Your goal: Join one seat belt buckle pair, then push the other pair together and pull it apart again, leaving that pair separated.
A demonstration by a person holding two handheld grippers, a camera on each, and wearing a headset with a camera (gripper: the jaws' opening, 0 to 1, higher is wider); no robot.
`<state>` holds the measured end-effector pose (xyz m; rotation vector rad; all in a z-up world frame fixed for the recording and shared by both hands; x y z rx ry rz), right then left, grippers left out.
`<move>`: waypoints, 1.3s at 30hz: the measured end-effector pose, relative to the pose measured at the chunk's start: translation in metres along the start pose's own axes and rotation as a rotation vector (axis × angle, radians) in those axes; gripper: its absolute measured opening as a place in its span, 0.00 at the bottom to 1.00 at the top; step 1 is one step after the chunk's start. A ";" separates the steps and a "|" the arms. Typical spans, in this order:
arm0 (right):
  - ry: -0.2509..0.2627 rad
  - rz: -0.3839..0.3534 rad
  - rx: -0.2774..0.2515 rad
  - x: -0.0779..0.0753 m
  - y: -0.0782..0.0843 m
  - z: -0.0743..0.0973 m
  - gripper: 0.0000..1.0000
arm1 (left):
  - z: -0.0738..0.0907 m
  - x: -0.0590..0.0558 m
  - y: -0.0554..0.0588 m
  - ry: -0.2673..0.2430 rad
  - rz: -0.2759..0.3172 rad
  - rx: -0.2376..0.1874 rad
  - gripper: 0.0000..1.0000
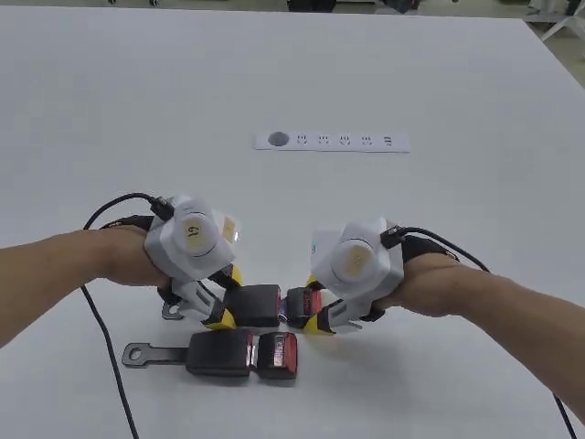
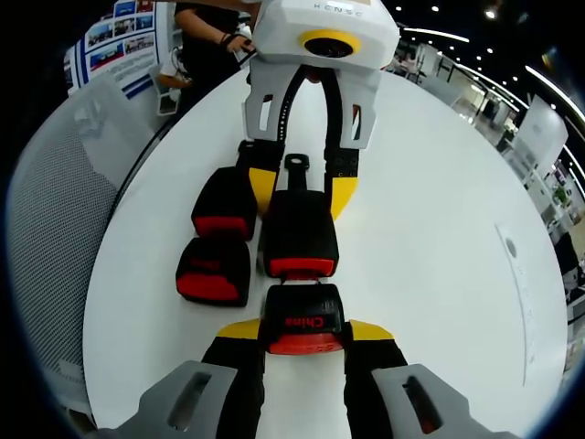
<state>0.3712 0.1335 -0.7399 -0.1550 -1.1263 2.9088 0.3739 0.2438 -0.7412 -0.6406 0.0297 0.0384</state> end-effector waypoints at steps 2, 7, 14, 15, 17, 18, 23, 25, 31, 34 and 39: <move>0.000 0.002 0.004 0.000 0.000 -0.001 0.28 | 0.000 0.000 0.000 0.001 -0.002 0.001 0.30; -0.002 0.005 0.005 -0.001 0.001 -0.002 0.28 | 0.000 0.000 0.000 0.001 -0.004 0.005 0.30; 0.001 -0.001 0.007 -0.001 0.000 -0.001 0.29 | 0.000 -0.001 0.000 -0.002 -0.001 0.006 0.30; 0.002 -0.001 0.006 -0.001 -0.001 -0.001 0.29 | 0.000 -0.001 0.000 -0.002 0.001 0.006 0.30; 0.003 -0.001 0.008 0.000 -0.001 0.000 0.29 | -0.001 0.001 0.001 -0.003 0.001 0.007 0.30; 0.004 -0.002 0.008 0.000 -0.001 0.000 0.29 | -0.001 0.001 0.002 -0.003 0.002 0.007 0.30; 0.007 -0.006 0.006 0.000 0.000 0.001 0.29 | -0.001 0.002 0.002 -0.007 0.011 0.011 0.30; 0.007 -0.001 0.003 0.000 0.000 0.001 0.29 | -0.001 0.002 0.002 -0.006 0.008 0.016 0.31; 0.001 0.004 0.004 -0.001 0.001 0.002 0.29 | -0.001 0.003 0.004 -0.008 0.014 0.018 0.31; 0.002 0.001 0.005 -0.002 0.002 0.001 0.29 | -0.001 0.004 0.005 -0.005 0.013 0.021 0.31; -0.002 -0.001 0.012 -0.002 0.005 0.002 0.30 | -0.002 0.005 0.004 0.003 0.007 0.040 0.31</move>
Point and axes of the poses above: the centre of the closed fingertips' face, and the gripper's own axes: z roughly backward along the fingers, x roughly to its left, y roughly out of its underside, the point moved 4 cm from there along z, roughly backward along the fingers, and after that the axes turned 9 degrees about -x, right-handed, at the moved point
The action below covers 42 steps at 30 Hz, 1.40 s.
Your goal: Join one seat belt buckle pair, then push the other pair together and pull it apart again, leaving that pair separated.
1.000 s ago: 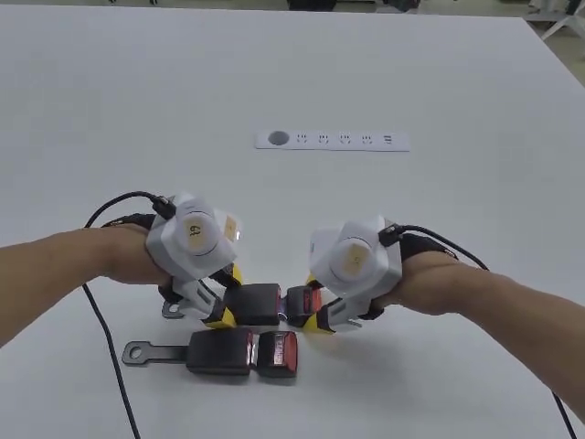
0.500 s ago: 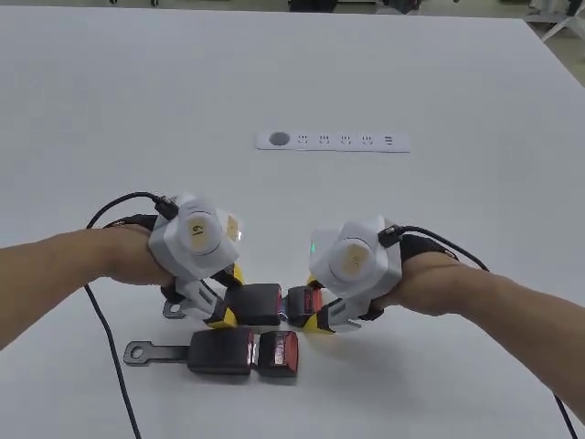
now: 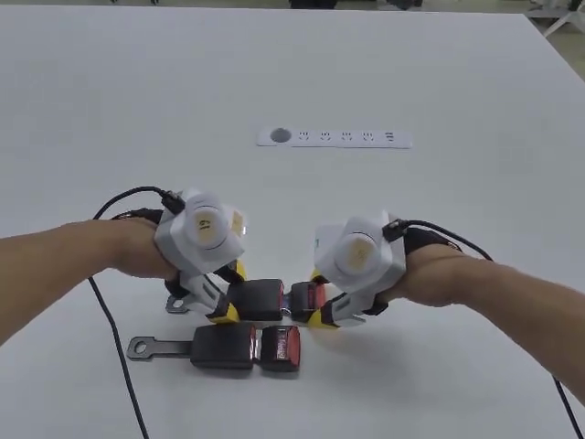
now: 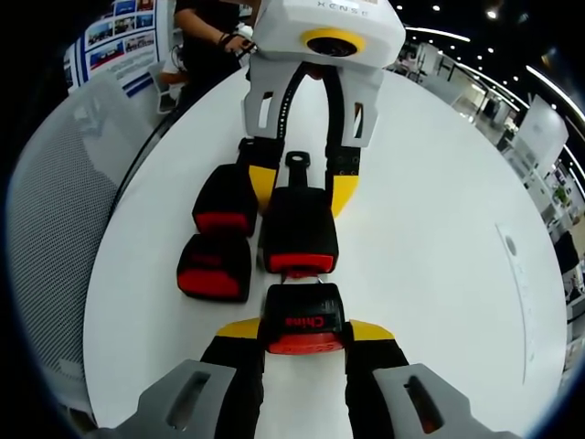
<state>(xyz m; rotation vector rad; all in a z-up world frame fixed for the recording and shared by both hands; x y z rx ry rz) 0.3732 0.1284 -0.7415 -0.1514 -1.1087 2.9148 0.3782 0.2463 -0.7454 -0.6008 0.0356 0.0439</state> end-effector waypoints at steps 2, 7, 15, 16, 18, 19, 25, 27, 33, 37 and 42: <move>0.000 0.000 0.005 0.000 0.003 0.002 0.30 | -0.001 0.001 0.000 0.004 -0.002 0.008 0.31; -0.009 0.012 0.009 0.000 0.010 0.007 0.30 | -0.001 0.000 -0.001 0.005 -0.008 0.025 0.31; -0.009 0.010 0.010 -0.002 0.010 0.006 0.30 | -0.001 0.000 -0.001 -0.002 -0.001 0.030 0.31; -0.009 0.014 0.009 -0.002 0.010 0.007 0.30 | -0.001 -0.001 -0.002 -0.002 -0.003 0.031 0.31; -0.009 0.021 0.011 -0.002 0.010 0.007 0.30 | 0.000 -0.002 -0.002 -0.002 -0.004 0.032 0.31; -0.009 0.022 0.011 -0.003 0.010 0.007 0.30 | -0.001 -0.002 -0.002 -0.002 -0.005 0.032 0.31; -0.010 0.024 0.019 -0.002 0.012 0.010 0.30 | 0.000 -0.002 -0.002 -0.002 -0.006 0.029 0.31; -0.008 0.023 0.021 -0.002 0.012 0.011 0.30 | 0.000 -0.002 -0.002 -0.003 -0.005 0.030 0.31; -0.008 0.021 0.030 -0.002 0.015 0.014 0.30 | -0.001 -0.001 -0.001 -0.005 -0.001 0.029 0.31; -0.008 0.019 0.033 -0.003 0.018 0.016 0.30 | -0.001 -0.002 -0.001 -0.007 0.000 0.028 0.31; -0.007 0.009 0.039 -0.003 0.022 0.019 0.31 | 0.000 -0.002 -0.002 -0.005 -0.003 0.030 0.31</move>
Point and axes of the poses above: the centre of the closed fingertips' face, and the gripper's own axes: z roughly backward along the fingers, x roughly to its left, y roughly out of its underside, the point moved 4 cm from there along z, roughly backward along the fingers, and after that the axes turned 9 degrees about -x, right-handed, at the moved point
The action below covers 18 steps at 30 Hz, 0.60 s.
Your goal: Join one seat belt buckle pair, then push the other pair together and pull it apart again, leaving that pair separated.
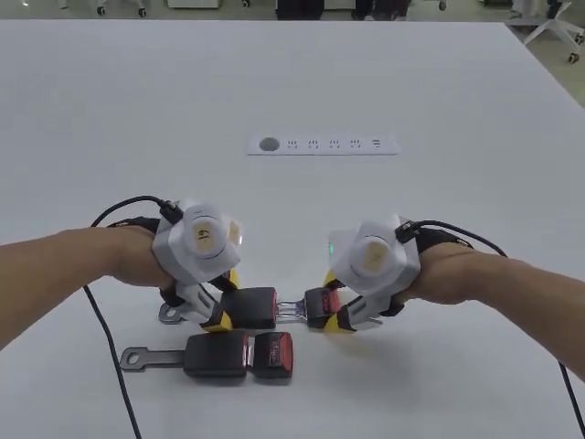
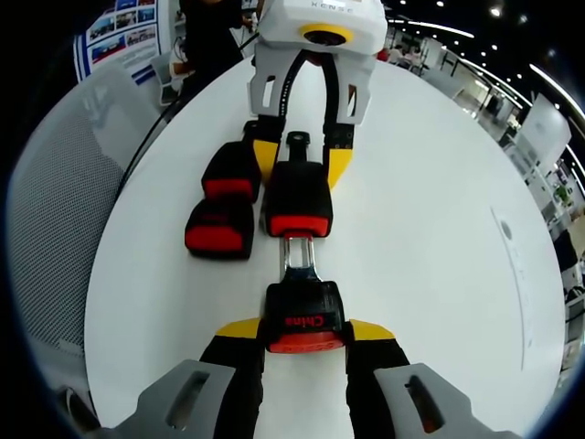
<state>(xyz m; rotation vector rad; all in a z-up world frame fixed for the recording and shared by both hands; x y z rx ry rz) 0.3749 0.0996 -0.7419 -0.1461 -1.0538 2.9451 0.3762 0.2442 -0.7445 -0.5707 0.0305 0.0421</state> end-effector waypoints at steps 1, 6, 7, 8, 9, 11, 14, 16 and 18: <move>-0.001 0.001 0.001 0.000 0.001 0.000 0.31 | 0.000 0.000 0.000 0.000 0.001 0.001 0.31; 0.000 -0.002 0.009 0.000 0.005 0.004 0.31 | 0.000 -0.001 -0.001 -0.001 0.003 0.003 0.31; 0.002 -0.003 0.011 0.000 0.007 0.005 0.31 | 0.000 -0.001 -0.001 -0.002 0.003 0.003 0.31; 0.004 -0.007 0.012 0.000 0.008 0.007 0.31 | 0.000 -0.001 -0.001 -0.002 0.004 0.003 0.31; 0.005 -0.007 0.013 -0.001 0.010 0.007 0.31 | 0.000 -0.001 -0.001 -0.003 0.005 0.003 0.32; 0.007 -0.009 0.016 0.000 0.013 0.010 0.31 | 0.000 -0.001 -0.001 -0.003 0.005 0.005 0.32; 0.010 -0.011 0.022 0.000 0.016 0.013 0.31 | 0.000 -0.002 -0.002 0.000 0.001 0.008 0.32; 0.012 -0.016 0.025 -0.002 0.021 0.015 0.31 | 0.000 -0.002 -0.002 0.002 0.000 0.011 0.32; 0.014 -0.020 0.028 0.000 0.023 0.018 0.31 | 0.000 -0.002 -0.002 0.003 -0.003 0.015 0.32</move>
Point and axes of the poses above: the centre of the closed fingertips' face, and the gripper's own axes: z roughly backward along the fingers, x roughly to its left, y roughly out of its underside, the point moved 4 cm from there along z, roughly backward along the fingers, and after that the axes turned 9 degrees about -x, right-handed, at the moved point
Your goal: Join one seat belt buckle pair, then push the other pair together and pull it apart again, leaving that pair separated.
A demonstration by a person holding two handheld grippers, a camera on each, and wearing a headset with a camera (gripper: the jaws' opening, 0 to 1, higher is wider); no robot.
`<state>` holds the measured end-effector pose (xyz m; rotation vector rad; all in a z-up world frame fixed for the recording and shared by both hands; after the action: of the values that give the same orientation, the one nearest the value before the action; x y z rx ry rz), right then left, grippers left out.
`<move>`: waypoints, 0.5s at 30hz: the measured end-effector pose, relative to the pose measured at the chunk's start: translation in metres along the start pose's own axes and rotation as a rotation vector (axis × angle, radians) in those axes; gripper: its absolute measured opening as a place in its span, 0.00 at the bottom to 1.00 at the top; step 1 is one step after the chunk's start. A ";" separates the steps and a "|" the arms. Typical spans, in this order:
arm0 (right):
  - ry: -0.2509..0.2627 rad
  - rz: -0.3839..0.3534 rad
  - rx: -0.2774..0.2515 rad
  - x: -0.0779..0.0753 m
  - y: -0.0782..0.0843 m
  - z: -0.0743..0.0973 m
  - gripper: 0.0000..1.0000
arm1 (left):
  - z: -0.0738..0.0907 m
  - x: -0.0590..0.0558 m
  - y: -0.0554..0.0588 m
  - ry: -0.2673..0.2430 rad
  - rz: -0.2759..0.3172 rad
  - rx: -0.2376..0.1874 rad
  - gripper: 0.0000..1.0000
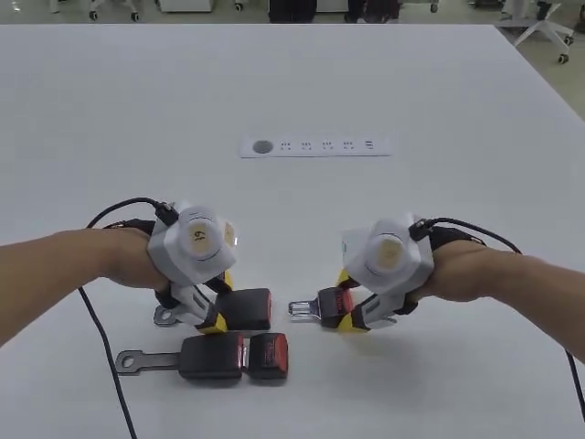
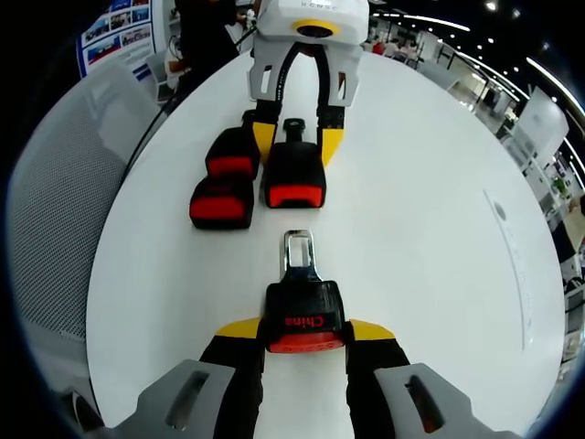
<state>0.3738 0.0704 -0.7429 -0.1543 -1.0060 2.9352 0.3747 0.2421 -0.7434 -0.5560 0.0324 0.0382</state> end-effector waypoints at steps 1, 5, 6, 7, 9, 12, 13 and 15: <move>0.002 -0.004 0.001 -0.001 0.001 0.001 0.31 | 0.000 0.000 0.000 0.000 0.000 0.002 0.32; 0.003 -0.007 0.006 -0.002 0.006 0.004 0.31 | 0.000 0.001 0.001 -0.003 0.003 0.003 0.32; 0.003 -0.005 0.008 -0.002 0.007 0.004 0.31 | 0.000 0.001 0.001 -0.004 0.004 0.003 0.32; 0.001 -0.004 0.010 -0.001 0.007 0.005 0.31 | 0.000 0.001 0.001 -0.004 0.005 0.003 0.32; 0.000 -0.005 0.012 -0.002 0.009 0.005 0.31 | 0.000 0.001 0.001 -0.005 0.006 0.002 0.32; 0.002 -0.007 0.014 -0.001 0.011 0.007 0.31 | 0.000 0.003 0.002 -0.004 0.007 0.001 0.32; 0.002 -0.008 0.014 0.000 0.011 0.008 0.31 | 0.000 0.003 0.002 -0.004 0.007 0.000 0.32; 0.003 -0.012 0.016 0.000 0.013 0.009 0.31 | 0.000 0.001 0.001 -0.002 0.007 0.002 0.32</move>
<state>0.3728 0.0550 -0.7438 -0.1518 -0.9792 2.9300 0.3762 0.2428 -0.7437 -0.5542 0.0320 0.0461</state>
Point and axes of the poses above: the centre of the closed fingertips' face, and the gripper's own axes: z roughly backward along the fingers, x roughly to its left, y roughly out of its underside, the point moved 4 cm from there along z, roughly backward along the fingers, and after that the axes turned 9 degrees about -x, right-handed, at the moved point
